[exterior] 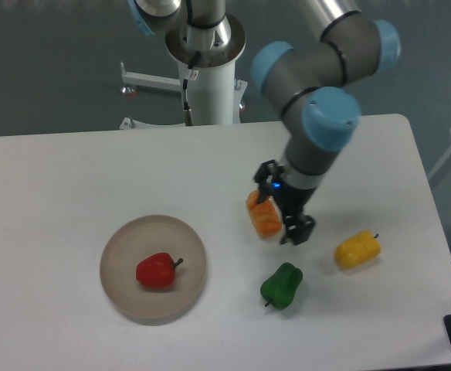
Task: Pick up the red pepper from the plate
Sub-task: 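Move the gripper over the red pepper on the plate and descend, then close the gripper around the red pepper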
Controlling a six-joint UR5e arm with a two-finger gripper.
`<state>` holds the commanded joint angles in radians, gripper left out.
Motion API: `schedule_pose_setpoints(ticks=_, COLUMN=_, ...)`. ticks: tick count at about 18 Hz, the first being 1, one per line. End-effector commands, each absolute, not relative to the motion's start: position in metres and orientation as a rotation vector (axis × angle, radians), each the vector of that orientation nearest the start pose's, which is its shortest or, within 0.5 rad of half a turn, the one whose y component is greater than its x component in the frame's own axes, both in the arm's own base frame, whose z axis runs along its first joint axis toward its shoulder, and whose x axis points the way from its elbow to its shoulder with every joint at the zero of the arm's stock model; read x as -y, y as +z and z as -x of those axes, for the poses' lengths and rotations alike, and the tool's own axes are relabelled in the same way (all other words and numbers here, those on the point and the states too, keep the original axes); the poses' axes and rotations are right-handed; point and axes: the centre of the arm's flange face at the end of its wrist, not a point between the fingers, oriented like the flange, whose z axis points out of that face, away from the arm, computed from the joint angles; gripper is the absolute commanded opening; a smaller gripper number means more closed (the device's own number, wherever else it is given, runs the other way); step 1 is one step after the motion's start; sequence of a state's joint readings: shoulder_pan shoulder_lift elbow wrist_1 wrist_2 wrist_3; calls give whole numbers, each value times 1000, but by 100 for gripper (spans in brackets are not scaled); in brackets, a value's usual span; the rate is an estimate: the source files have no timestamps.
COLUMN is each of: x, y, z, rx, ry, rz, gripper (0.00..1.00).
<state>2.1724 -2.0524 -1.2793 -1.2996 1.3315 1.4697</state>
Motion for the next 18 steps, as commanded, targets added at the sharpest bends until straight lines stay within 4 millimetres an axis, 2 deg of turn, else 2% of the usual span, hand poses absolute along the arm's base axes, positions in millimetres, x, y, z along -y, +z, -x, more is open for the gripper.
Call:
schedule_pose_setpoints(ticks=3, x=-687, y=352, z=215, rx=-1325, ry=-11, rz=2539, gripper=100)
schedule_pose_setpoints(ticks=4, x=-692, y=344, z=197, rx=-1359, ry=-23, rz=2525, gripper=100)
schedule_pose_setpoints(ticks=7, x=-702, y=331, z=162, rx=-1374, ry=-61, rz=2538, gripper=100)
schedule_pose_setpoints(ticks=11, x=-710, y=311, z=143, rx=-1401, ry=-79, rz=2562, gripper=100)
schedule_pose_setpoints(ticks=18, x=-716, y=282, z=138, rx=-1423, ry=-67, rz=2573, gripper=100)
